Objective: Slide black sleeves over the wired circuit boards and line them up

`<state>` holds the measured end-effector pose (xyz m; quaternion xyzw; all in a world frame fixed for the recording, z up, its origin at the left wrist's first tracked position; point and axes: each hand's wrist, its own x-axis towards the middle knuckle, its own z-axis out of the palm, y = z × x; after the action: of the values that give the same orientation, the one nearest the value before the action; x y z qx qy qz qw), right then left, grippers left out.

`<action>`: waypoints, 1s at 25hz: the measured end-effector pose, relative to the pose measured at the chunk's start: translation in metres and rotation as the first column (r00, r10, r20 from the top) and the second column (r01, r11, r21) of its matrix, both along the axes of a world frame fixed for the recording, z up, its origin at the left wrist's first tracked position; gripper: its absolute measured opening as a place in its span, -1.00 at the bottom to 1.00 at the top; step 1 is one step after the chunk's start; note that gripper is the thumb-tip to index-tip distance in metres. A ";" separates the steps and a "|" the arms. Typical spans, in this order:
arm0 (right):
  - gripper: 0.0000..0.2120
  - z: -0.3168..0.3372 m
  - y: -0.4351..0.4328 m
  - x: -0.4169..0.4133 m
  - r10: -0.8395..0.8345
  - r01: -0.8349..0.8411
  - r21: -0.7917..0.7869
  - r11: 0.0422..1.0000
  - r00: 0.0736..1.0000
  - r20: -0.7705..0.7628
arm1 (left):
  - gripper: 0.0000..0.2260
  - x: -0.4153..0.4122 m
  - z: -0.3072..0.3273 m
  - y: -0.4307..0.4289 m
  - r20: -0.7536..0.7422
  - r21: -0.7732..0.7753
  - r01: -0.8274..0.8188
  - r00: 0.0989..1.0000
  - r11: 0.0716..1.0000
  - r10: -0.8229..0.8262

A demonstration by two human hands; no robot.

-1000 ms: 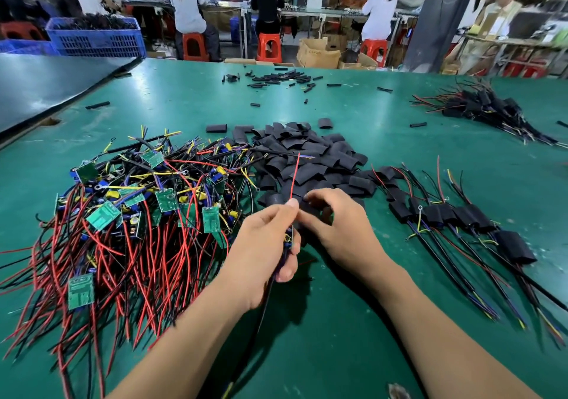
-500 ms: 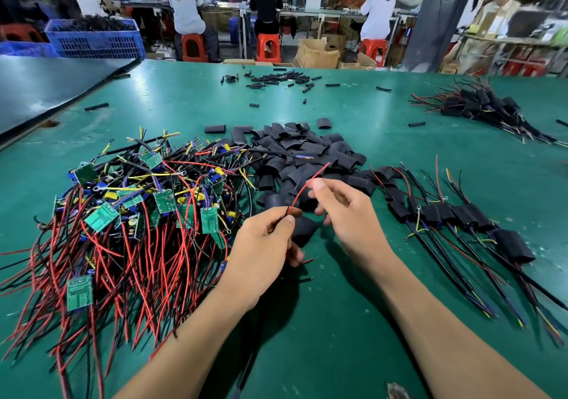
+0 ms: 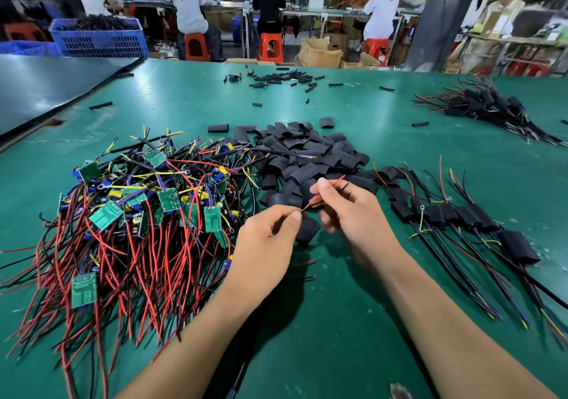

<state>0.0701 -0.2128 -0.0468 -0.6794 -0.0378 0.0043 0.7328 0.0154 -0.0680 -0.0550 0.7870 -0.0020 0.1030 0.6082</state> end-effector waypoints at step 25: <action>-0.91 -0.028 -0.006 0.009 -0.203 0.422 -0.465 0.778 0.870 0.450 | -0.85 -0.004 0.006 -0.005 0.040 -0.031 -0.272 0.961 0.962 0.273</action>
<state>0.0791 -0.2186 -0.0744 -0.8446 -0.0586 -0.2391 0.4754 0.0116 -0.0732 -0.0492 0.7697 0.0944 0.2030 0.5978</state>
